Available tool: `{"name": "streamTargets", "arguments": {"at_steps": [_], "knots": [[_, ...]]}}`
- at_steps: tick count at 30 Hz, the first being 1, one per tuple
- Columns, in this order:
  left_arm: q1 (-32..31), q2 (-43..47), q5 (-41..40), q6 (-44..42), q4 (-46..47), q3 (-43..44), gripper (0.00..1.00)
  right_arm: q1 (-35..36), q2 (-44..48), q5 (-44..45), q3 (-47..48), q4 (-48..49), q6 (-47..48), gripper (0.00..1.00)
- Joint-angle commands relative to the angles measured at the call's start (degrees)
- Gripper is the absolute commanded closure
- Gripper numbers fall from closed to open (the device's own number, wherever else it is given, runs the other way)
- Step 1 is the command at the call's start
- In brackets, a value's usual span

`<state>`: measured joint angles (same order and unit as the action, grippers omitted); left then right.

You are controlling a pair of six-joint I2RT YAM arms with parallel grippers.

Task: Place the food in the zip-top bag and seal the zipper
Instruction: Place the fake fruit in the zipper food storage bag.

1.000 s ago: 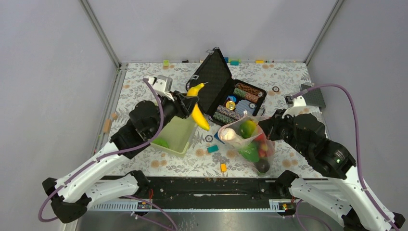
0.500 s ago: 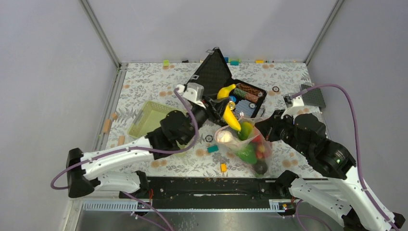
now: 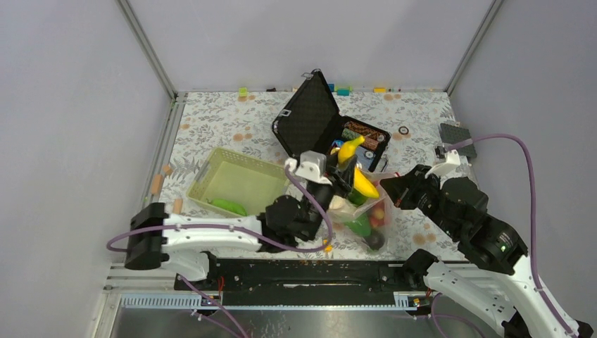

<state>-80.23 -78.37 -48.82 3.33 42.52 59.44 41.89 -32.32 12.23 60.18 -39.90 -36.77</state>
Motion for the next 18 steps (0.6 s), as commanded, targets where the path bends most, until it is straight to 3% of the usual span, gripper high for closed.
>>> {"name": "streamTargets", "arguments": {"at_steps": [1,3,5,18], "knots": [[-4.8,-10.1,-15.9,-25.1,32.8,3.5,1.00,-0.2,0.7,1.1,-0.1,7.0,-4.3,1.00],[-6.0,-15.2,-20.3,-38.6,40.9,8.0,1.00,-0.2,0.4,-0.5,-0.2,7.5,-4.4,1.00],[-6.1,-18.1,-22.8,-42.7,40.7,12.3,1.00,-0.3,0.0,-1.4,-0.2,7.6,-4.3,1.00],[-4.5,-13.6,-22.7,-40.3,40.1,8.0,1.00,-0.2,0.1,-2.1,0.0,7.4,-5.1,1.00]]}}
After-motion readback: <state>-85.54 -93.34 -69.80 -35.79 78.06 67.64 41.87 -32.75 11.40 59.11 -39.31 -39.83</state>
